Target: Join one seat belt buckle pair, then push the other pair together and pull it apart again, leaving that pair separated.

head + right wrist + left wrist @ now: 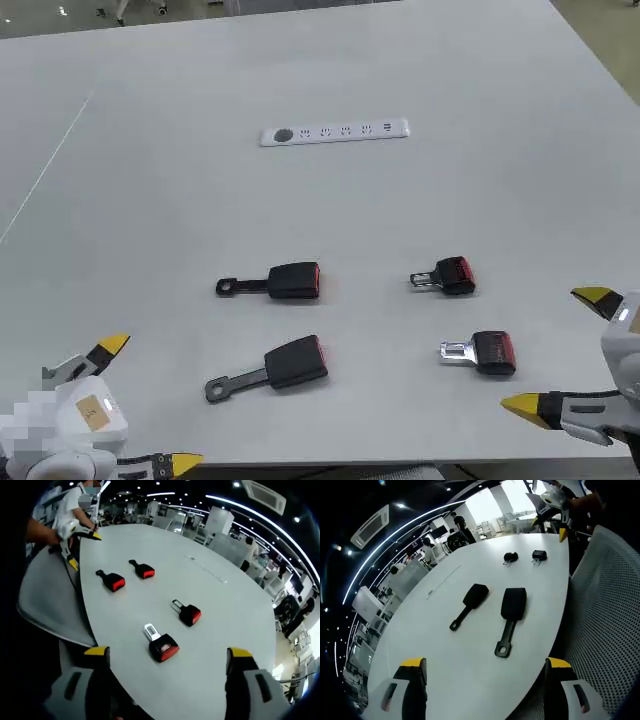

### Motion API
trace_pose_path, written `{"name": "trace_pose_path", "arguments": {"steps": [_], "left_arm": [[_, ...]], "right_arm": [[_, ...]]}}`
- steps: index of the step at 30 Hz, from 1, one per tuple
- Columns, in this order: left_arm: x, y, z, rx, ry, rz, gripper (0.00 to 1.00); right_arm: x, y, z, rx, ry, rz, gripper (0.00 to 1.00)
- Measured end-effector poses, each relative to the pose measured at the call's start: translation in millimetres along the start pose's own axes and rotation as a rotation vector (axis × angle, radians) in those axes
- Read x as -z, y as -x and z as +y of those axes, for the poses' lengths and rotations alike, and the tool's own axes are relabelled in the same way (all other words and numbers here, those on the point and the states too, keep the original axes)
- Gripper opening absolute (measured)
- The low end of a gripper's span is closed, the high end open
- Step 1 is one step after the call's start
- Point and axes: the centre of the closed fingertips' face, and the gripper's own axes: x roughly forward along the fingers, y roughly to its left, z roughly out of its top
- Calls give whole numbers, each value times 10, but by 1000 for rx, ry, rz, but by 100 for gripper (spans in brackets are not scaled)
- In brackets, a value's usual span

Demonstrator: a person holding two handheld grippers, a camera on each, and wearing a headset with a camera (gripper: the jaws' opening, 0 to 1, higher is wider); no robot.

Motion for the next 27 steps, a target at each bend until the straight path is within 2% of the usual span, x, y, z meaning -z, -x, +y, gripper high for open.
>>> {"name": "trace_pose_path", "arguments": {"steps": [8, 19, 27], "left_arm": [[-4, 7, 1, 0, 1, -3, 99], [-18, 14, 3, -3, -1, -10, 99], [-24, 13, 2, -4, 0, -12, 99]], "right_arm": [[10, 0, 18, -4, 1, 5, 89], [68, -36, 128, -25, 4, 24, 89], [86, -48, 136, -24, 8, 27, 89]]}}
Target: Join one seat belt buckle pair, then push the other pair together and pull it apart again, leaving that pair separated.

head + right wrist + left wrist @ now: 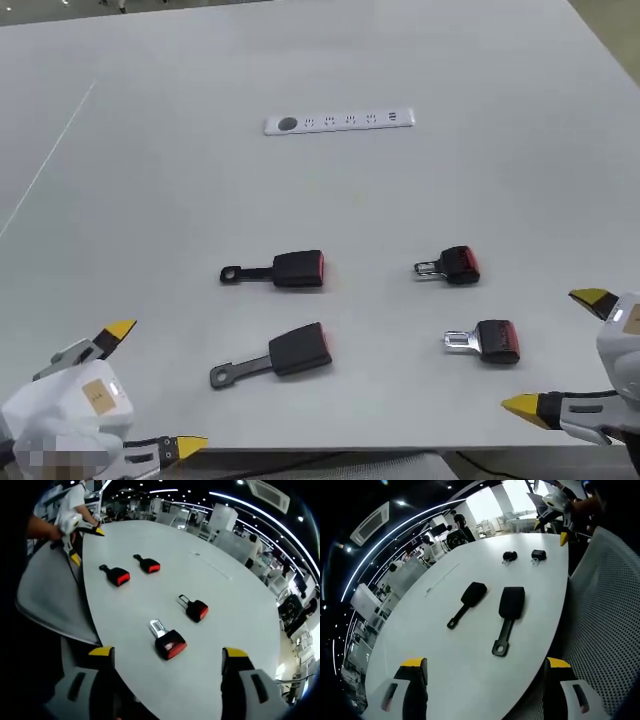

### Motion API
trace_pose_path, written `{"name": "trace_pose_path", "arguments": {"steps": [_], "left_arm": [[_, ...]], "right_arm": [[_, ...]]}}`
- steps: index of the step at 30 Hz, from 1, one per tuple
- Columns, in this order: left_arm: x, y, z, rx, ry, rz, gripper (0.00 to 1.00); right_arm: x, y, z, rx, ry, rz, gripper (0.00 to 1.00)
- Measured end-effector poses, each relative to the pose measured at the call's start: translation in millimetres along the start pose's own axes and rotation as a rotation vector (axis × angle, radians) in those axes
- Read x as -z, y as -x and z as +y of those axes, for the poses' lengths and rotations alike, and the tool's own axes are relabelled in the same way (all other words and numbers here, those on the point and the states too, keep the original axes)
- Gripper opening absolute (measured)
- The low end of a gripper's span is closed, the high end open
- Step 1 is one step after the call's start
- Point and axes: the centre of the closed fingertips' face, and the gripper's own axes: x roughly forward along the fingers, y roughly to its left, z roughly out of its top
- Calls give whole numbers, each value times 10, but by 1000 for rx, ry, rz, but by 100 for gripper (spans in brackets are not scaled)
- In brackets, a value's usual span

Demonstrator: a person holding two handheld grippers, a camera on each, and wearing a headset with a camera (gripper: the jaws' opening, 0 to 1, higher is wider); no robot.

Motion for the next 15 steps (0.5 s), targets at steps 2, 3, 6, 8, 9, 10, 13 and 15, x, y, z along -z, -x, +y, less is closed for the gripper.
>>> {"name": "trace_pose_path", "arguments": {"steps": [2, 3, 6, 8, 9, 10, 13, 15], "left_arm": [[2, 0, -1, 1, 1, 1, 99], [3, 0, -2, 0, 0, 1, 99], [6, 0, -4, 1, -1, 1, 99], [5, 0, -4, 2, 1, 1, 98], [4, -1, -3, 1, -1, 0, 98], [7, -1, -1, 1, -3, 2, 98], [10, -5, 0, 2, 0, 2, 98], [12, -5, -3, 2, 1, 2, 98]], "right_arm": [[5, 0, 8, -2, 0, 2, 89], [6, 0, 10, -2, 2, 3, 89], [8, 1, 12, -2, 4, 4, 89], [8, 3, 14, -2, 6, 5, 89], [9, 2, 13, -2, 7, 5, 89], [8, 1, 10, -1, 8, 4, 89], [14, -4, 8, -1, 12, 6, 88], [13, -5, 7, -1, 14, 6, 88]]}}
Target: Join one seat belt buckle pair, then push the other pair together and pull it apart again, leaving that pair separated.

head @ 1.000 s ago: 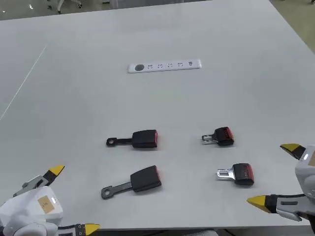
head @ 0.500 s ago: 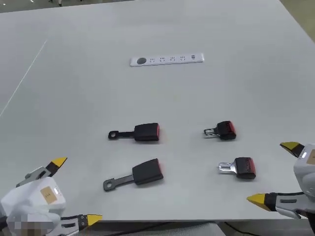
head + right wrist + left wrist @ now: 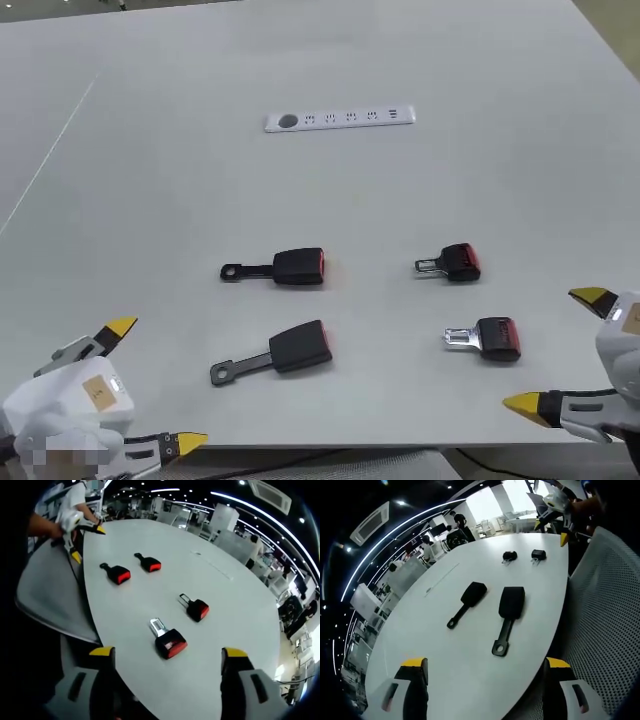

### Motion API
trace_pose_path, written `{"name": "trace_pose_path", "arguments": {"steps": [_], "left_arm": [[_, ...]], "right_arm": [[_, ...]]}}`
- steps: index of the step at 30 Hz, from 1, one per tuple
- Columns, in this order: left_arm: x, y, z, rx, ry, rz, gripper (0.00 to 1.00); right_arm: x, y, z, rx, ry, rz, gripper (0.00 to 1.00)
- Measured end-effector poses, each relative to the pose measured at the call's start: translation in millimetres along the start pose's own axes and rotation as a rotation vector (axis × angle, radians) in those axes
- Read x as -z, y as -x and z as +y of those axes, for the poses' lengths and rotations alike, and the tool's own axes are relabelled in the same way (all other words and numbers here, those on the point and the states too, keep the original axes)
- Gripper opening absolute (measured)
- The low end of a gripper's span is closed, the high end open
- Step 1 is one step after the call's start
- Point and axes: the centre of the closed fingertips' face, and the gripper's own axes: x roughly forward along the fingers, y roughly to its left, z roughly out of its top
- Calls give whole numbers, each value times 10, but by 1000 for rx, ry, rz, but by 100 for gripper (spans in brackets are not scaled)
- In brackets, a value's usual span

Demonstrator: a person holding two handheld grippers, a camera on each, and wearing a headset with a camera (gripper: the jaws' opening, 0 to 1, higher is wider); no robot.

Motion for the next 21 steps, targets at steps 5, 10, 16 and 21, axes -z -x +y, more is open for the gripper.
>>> {"name": "trace_pose_path", "arguments": {"steps": [5, 10, 16, 21], "left_arm": [[0, -1, 7, 0, 4, 0, 97], [2, -4, 13, -1, 6, 0, 98], [-3, -5, 12, -1, 8, -2, 99], [-10, 7, 59, -23, 1, -5, 100]], "right_arm": [[2, -3, 1, -1, 7, 2, 87], [-18, -4, -9, 2, 5, -7, 86], [-59, -14, -48, 20, 4, -27, 92], [-79, -28, -58, 29, 6, -37, 100]]}}
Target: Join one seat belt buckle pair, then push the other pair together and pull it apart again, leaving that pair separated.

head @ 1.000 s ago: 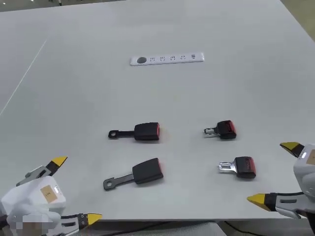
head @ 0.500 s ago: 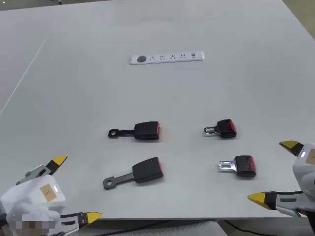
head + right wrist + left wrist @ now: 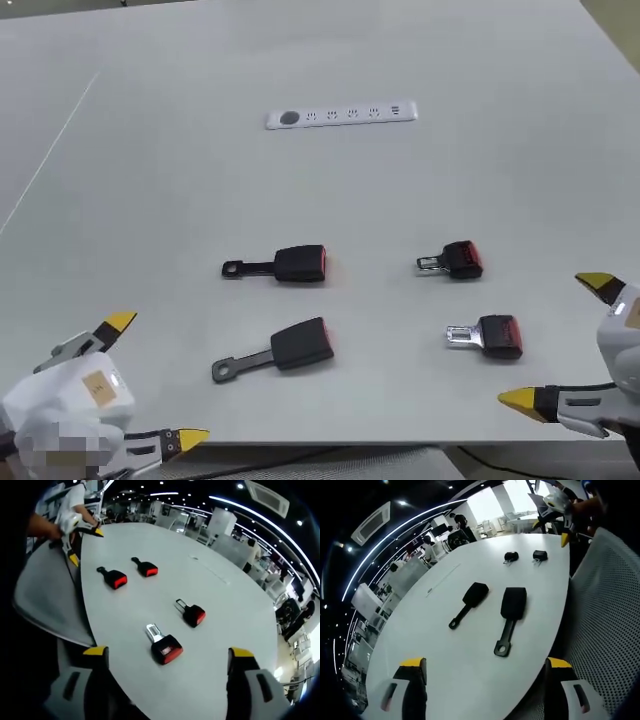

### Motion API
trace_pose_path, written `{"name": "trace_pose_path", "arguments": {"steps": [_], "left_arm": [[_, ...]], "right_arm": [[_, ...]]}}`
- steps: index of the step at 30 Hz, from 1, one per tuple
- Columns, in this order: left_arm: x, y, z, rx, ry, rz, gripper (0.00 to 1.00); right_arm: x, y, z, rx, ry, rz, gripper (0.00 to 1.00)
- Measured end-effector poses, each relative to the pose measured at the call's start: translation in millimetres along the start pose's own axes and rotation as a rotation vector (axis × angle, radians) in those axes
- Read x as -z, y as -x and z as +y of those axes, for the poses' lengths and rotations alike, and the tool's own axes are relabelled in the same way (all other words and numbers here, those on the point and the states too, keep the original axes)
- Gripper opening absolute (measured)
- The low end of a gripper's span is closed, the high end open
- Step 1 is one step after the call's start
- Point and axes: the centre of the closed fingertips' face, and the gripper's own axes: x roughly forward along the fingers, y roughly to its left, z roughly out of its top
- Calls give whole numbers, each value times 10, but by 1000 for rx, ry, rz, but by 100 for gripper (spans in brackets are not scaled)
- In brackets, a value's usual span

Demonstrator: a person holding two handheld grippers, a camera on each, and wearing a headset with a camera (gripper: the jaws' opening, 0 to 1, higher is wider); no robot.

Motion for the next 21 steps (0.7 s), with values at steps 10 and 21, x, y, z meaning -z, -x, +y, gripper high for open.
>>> {"name": "trace_pose_path", "arguments": {"steps": [10, 21], "left_arm": [[-15, 14, 32, -14, 7, -7, 100], [-11, 18, 41, -13, 31, -10, 100]], "right_arm": [[34, -21, 21, 1, -3, 11, 100], [55, -4, 12, 7, -6, 11, 100]]}}
